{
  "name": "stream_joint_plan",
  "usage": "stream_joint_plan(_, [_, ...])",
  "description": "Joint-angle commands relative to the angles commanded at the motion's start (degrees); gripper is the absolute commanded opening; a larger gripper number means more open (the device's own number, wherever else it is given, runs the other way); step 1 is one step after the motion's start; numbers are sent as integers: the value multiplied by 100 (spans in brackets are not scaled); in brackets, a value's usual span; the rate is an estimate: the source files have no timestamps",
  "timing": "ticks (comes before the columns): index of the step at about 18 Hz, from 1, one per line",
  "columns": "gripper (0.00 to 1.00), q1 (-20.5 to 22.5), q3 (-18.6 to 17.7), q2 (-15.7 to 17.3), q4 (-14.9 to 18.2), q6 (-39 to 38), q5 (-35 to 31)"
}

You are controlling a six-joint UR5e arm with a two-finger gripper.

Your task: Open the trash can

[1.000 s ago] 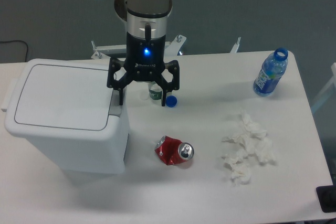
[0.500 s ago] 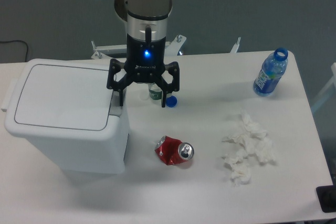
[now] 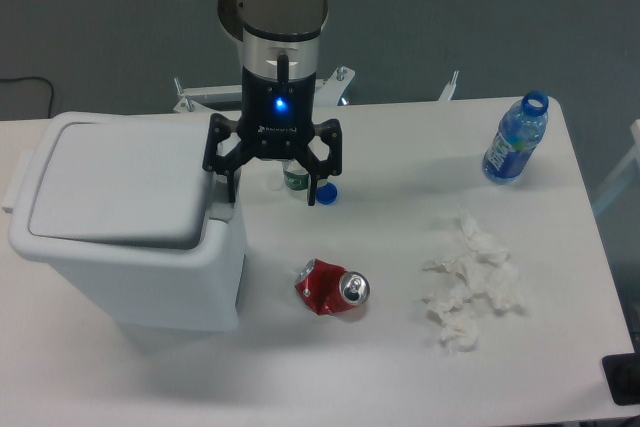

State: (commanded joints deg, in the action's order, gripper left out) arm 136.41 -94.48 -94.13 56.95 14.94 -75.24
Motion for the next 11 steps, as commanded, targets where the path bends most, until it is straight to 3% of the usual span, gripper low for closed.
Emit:
stream_joint_plan(5, [100, 70, 131, 0, -9, 0, 96])
stream_joint_plan(11, [100, 518, 395, 53, -35, 114, 229])
